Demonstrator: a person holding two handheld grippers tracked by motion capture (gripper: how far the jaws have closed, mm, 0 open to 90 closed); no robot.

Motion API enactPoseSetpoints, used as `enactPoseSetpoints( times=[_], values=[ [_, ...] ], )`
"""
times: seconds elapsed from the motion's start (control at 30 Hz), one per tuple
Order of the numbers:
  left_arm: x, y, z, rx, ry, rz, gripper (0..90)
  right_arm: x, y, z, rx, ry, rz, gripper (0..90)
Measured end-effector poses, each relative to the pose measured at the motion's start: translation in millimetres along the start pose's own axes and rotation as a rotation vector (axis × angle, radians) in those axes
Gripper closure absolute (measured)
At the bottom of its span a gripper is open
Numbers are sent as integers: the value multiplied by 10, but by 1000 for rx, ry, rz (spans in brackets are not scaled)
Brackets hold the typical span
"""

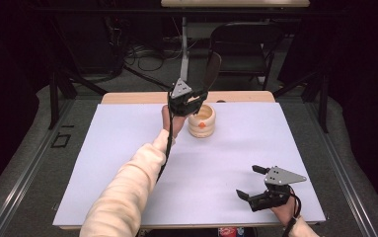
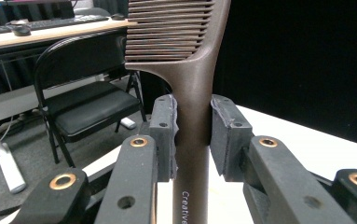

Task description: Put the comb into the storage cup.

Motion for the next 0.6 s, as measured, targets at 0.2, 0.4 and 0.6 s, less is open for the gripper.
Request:
enactPoseSetpoints(
  times=[0.2,0.4,0.6],
  values=[
    [-1,-49,35,3,-2,-6,723,0,1,0,1,0,0,0],
    [-23,-79,79,1,-1,-4,723,-2,3,1,-2,-1,-1,0],
    [-40,-108,124,1,12,4,723,-1,3,1,-1,0,-1,0]
  ],
)
Point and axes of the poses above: each handheld gripper's, and its own axes: y roughly backward along the jaws, z roughly out of its underside, x roughly to its right, the point moved 5 cm from there along -y, roughly forward along the jaws, and after that the axes turned 10 degrees about z, right-handed, at the moved point
